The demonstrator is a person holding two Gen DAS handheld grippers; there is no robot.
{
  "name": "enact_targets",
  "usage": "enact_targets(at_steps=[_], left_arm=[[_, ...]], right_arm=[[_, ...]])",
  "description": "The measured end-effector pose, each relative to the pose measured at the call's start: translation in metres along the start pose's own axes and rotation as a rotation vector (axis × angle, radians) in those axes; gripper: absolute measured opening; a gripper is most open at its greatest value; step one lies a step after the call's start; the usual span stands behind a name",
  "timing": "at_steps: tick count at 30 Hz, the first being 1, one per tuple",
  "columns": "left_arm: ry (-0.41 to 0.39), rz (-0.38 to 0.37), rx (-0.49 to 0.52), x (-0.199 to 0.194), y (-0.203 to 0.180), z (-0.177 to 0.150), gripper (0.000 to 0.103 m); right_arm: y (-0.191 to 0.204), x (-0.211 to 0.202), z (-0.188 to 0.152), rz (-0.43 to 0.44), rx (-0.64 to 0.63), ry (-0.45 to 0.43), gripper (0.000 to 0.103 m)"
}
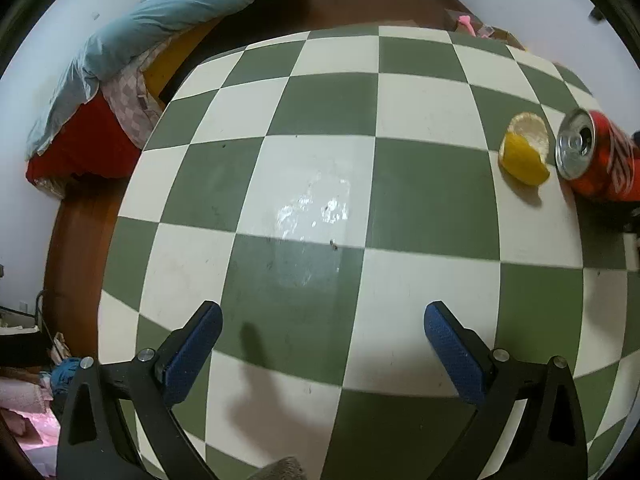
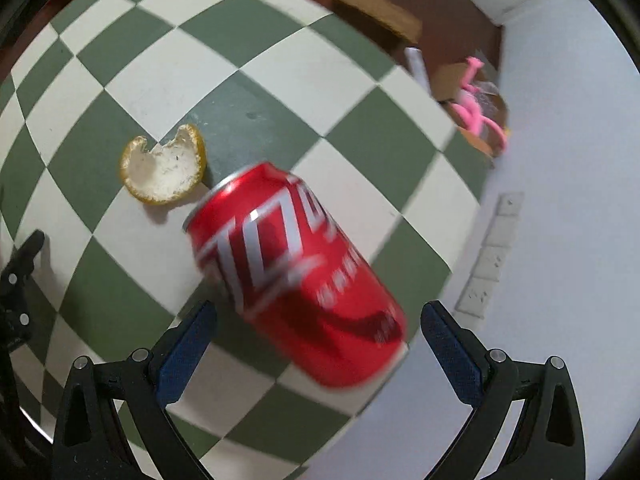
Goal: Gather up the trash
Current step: 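Grasp the orange peel with the left gripper while the right grasps the red cola can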
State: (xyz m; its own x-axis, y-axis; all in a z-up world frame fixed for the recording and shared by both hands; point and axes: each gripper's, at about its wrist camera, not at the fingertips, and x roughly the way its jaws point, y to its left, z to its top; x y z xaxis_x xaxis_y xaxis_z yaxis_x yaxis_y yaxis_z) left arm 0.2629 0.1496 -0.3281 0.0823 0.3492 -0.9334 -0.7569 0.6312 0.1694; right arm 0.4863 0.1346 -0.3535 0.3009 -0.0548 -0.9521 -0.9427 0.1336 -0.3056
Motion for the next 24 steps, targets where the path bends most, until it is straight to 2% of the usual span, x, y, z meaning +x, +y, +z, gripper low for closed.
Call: enact_targets(at_steps=[3, 5, 7, 10, 13, 16, 18, 20, 21, 22, 24], left_arm=[[-0.012, -0.003, 0.001, -0.001, -0.002, 0.005, 0.103], [-0.027, -0.016, -0.004, -0.004, -0.003, 0.010, 0.103], [-0.042, -0.058, -0.014, -0.006, -0.005, 0.017, 0.103], [-0.056, -0.145, -0.033, -0.010, -0.012, 0.031, 0.103], [-0.052, -0.252, -0.032, -0.012, -0.026, 0.040, 0.103], [-0.059, -0.316, 0.006, -0.012, -0.046, 0.049, 0.102], [-0.069, -0.326, 0.048, -0.011, -0.061, 0.053, 0.102], [-0.074, -0.327, 0.094, -0.007, -0.074, 0.057, 0.095], [-0.078, -0.313, 0.124, -0.006, -0.081, 0.058, 0.083], [-0.087, -0.296, 0.148, -0.006, -0.087, 0.058, 0.067], [-0.096, -0.266, 0.173, -0.003, -0.091, 0.060, 0.048]], right_arm=[[-0.008, 0.014, 0.009, 0.085, 0.029, -0.001, 0.103], [-0.019, 0.017, 0.011, 0.141, 0.110, -0.019, 0.102], [-0.037, 0.017, 0.005, 0.239, 0.232, -0.034, 0.099], [-0.061, 0.024, -0.014, 0.283, 0.435, 0.004, 0.095], [-0.090, 0.029, -0.042, 0.350, 0.671, -0.005, 0.093], [-0.106, 0.032, -0.061, 0.379, 0.784, -0.031, 0.092], [-0.110, 0.032, -0.067, 0.391, 0.809, -0.050, 0.092], [-0.111, 0.031, -0.072, 0.402, 0.828, -0.069, 0.091], [-0.112, 0.031, -0.073, 0.404, 0.830, -0.076, 0.091], [-0.112, 0.030, -0.075, 0.402, 0.835, -0.085, 0.090], [-0.109, 0.027, -0.081, 0.396, 0.842, -0.107, 0.089]])
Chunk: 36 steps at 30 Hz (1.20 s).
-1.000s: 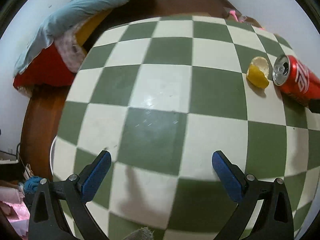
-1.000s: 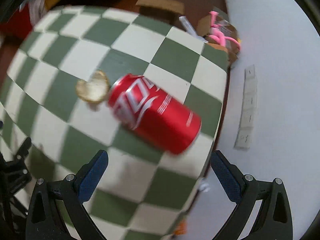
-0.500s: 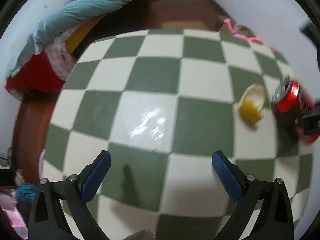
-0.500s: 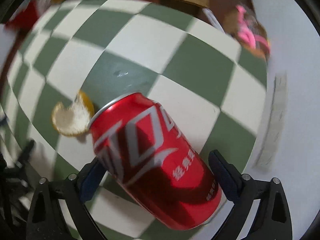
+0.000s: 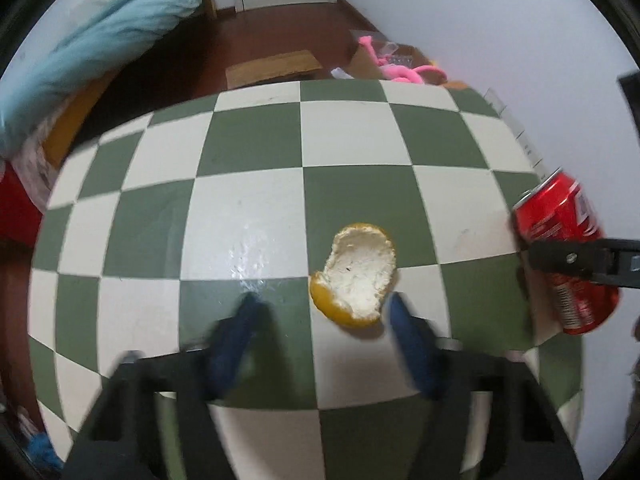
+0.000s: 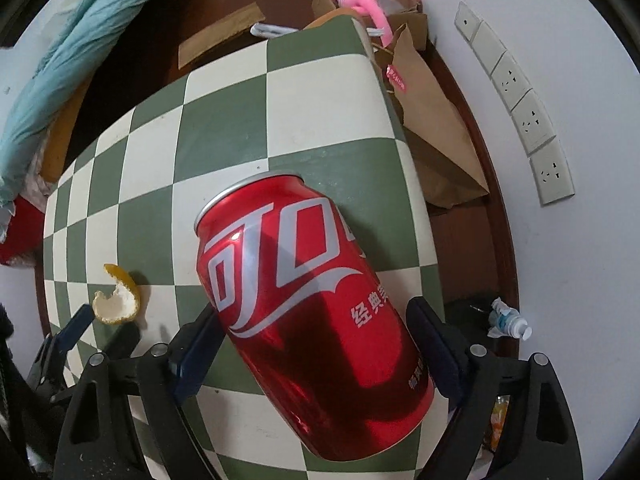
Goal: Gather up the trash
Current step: 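Grasp the orange peel with the left gripper while the right grasps the red cola can, then carry the peel and can over the white bin and open both grippers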
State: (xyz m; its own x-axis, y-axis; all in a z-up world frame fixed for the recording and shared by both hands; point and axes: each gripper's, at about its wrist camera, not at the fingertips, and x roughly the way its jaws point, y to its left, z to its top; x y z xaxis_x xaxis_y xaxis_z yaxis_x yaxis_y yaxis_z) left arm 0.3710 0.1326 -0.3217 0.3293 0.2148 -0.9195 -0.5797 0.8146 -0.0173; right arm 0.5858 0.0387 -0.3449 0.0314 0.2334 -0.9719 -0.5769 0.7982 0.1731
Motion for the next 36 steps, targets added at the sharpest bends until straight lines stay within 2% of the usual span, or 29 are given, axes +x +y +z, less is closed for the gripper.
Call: enact_targets(at_steps=[1, 2, 5, 10, 18, 27, 32, 36], left_arm=[[-0.004, -0.008, 0.002, 0.000, 0.000, 0.001, 0.029], [-0.011, -0.008, 0.000, -0.001, 0.000, 0.001, 0.022], [-0.041, 0.000, 0.013, -0.008, 0.002, 0.001, 0.018], [-0.082, -0.001, 0.044, -0.026, 0.010, 0.000, 0.007], [-0.163, -0.005, 0.021, -0.072, 0.031, -0.011, 0.005], [-0.263, -0.005, -0.078, -0.153, 0.096, -0.035, 0.005], [-0.315, 0.041, -0.129, -0.200, 0.140, -0.055, 0.005], [-0.336, 0.075, -0.170, -0.232, 0.181, -0.076, 0.005]], right_arm=[[0.000, -0.002, -0.007, -0.002, -0.001, -0.009, 0.088], [0.002, 0.000, -0.008, -0.009, -0.006, -0.018, 0.087], [0.012, 0.002, -0.014, -0.039, -0.038, -0.040, 0.086], [0.010, -0.004, -0.026, -0.017, -0.041, -0.084, 0.085], [0.020, -0.033, -0.063, 0.047, -0.047, -0.139, 0.083], [0.031, -0.077, -0.095, 0.113, -0.047, -0.190, 0.082], [0.062, -0.111, -0.119, 0.171, -0.085, -0.224, 0.081], [0.108, -0.132, -0.143, 0.240, -0.133, -0.234, 0.080]])
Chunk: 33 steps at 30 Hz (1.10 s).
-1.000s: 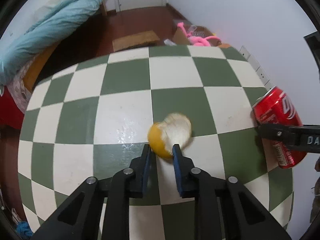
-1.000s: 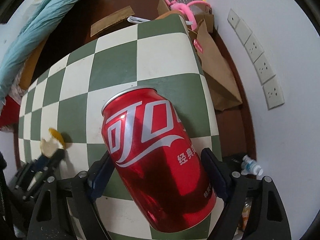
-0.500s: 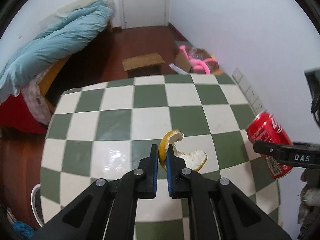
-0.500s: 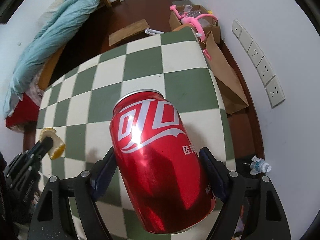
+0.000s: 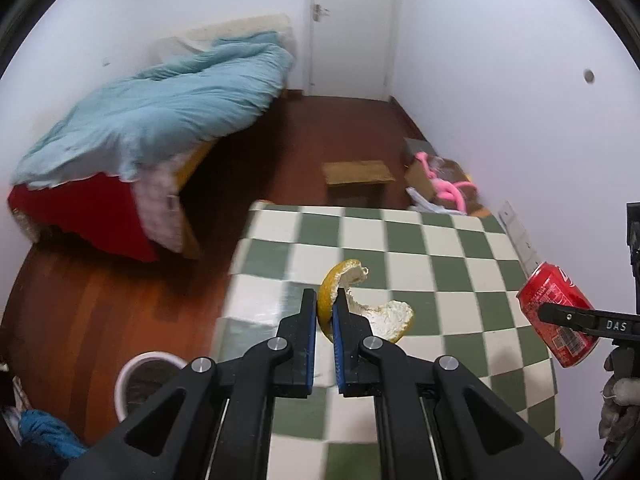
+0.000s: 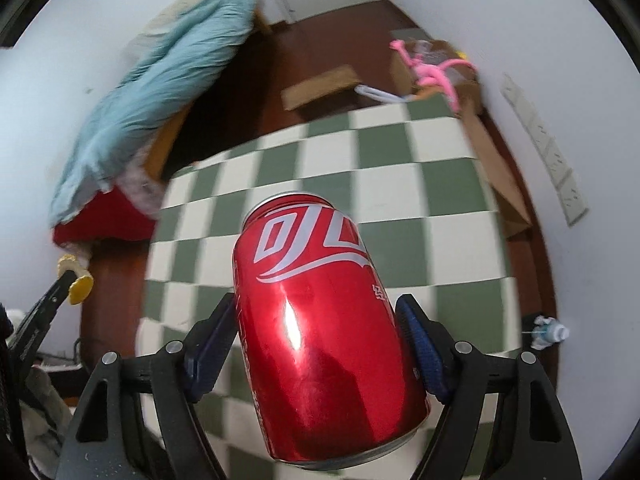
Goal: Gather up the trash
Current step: 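Carry the peel and can over the white bin and open both grippers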
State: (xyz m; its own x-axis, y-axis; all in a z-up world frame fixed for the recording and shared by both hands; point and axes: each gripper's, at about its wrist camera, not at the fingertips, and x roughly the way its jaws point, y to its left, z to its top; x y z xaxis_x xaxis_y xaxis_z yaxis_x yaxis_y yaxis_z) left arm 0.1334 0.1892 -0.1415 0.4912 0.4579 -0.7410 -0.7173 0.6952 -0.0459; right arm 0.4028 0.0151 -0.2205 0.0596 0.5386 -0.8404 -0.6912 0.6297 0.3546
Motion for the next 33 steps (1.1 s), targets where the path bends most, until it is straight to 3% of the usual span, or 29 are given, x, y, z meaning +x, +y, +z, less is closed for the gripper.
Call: enact_targets(at_steps=[6, 12, 18, 23, 24, 26, 27, 28, 29, 31, 33], left_arm=[[-0.013, 0.067, -0.103, -0.047, 0.098, -0.017, 0.005], [0.033, 0.131, -0.237, -0.059, 0.203, -0.053, 0.005], [0.222, 0.152, -0.387, 0.007, 0.293, -0.116, 0.005], [0.405, 0.078, -0.496, 0.070, 0.337, -0.162, 0.009], [0.433, 0.081, -0.505, 0.078, 0.342, -0.169, 0.012], [0.459, 0.079, -0.535, 0.087, 0.353, -0.180, 0.033], [0.457, 0.079, -0.551, 0.087, 0.355, -0.182, 0.070], [0.447, 0.075, -0.577, 0.084, 0.361, -0.186, 0.099], [0.438, 0.079, -0.582, 0.081, 0.365, -0.187, 0.102], [0.436, 0.120, -0.573, 0.072, 0.367, -0.191, 0.102], [0.427, 0.163, -0.555, 0.060, 0.369, -0.192, 0.102]], right_arm=[[0.106, 0.009, -0.032, 0.136, -0.069, 0.021, 0.079], [0.218, 0.065, -0.081, 0.263, -0.130, 0.142, 0.074], [0.320, 0.167, -0.128, 0.322, -0.115, 0.277, 0.068], [0.392, 0.241, -0.151, 0.193, -0.232, 0.338, 0.068], [0.399, 0.254, -0.155, 0.162, -0.248, 0.357, 0.068], [0.411, 0.275, -0.160, 0.118, -0.267, 0.389, 0.069], [0.414, 0.281, -0.161, 0.089, -0.277, 0.393, 0.071], [0.417, 0.286, -0.161, 0.073, -0.279, 0.391, 0.084], [0.418, 0.289, -0.161, 0.079, -0.279, 0.391, 0.091], [0.420, 0.289, -0.161, 0.069, -0.285, 0.379, 0.092], [0.417, 0.284, -0.160, 0.054, -0.307, 0.379, 0.102]])
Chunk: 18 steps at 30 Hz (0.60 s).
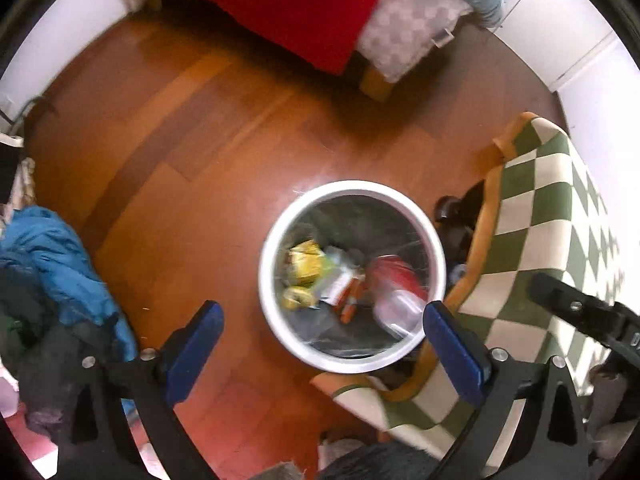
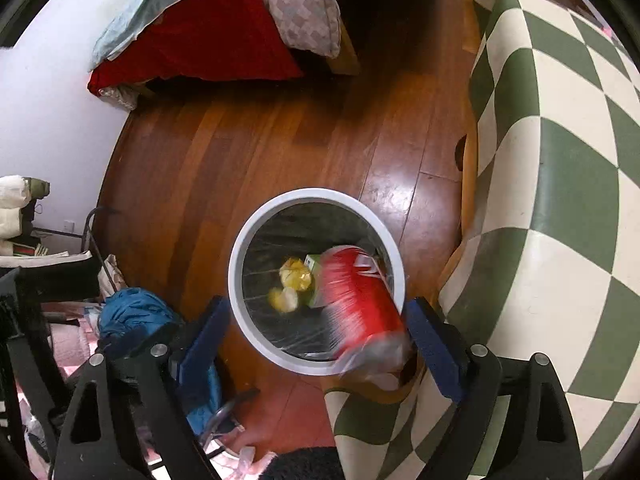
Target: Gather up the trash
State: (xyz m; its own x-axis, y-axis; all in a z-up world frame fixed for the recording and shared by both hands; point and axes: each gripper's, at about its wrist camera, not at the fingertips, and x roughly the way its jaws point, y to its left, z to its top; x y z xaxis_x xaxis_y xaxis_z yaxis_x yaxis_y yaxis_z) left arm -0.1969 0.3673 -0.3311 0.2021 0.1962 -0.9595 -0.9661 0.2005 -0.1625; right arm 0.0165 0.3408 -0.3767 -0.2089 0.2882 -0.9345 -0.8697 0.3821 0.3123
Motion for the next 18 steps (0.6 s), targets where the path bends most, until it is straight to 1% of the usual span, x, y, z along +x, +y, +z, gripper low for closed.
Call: enact_targets(at_steps=[2, 4, 6, 8, 12, 13, 18], left_arm=[[-0.029, 0.042, 0.007, -0.014, 0.003, -0.006, 0.102], [-0.062, 0.077, 0.008, -0.031, 0.007, -0.014, 0.102], [-0.088, 0.095, 0.013, -0.049, 0.008, -0.023, 0.102], [-0.103, 0.109, 0.015, -0.063, 0.010, -0.029, 0.102], [-0.143, 0.125, 0.037, -0.097, 0.000, -0.040, 0.102], [-0.158, 0.122, 0.041, -0.109, -0.002, -0.045, 0.102], [-0.203, 0.107, 0.058, -0.153, -0.016, -0.057, 0.102]], right_arm=[[0.000, -0.009, -0.004, -0.038, -0.032, -0.012, 0.103], [0.001, -0.019, -0.009, -0.095, -0.072, -0.018, 0.103], [0.003, -0.033, -0.020, -0.135, -0.111, -0.025, 0.103], [0.004, -0.044, -0.029, -0.154, -0.137, -0.026, 0.103], [0.003, -0.069, -0.050, -0.132, -0.164, -0.023, 0.103], [0.003, -0.076, -0.054, -0.131, -0.167, -0.025, 0.103], [0.008, -0.122, -0.082, -0.068, -0.188, -0.053, 0.103]])
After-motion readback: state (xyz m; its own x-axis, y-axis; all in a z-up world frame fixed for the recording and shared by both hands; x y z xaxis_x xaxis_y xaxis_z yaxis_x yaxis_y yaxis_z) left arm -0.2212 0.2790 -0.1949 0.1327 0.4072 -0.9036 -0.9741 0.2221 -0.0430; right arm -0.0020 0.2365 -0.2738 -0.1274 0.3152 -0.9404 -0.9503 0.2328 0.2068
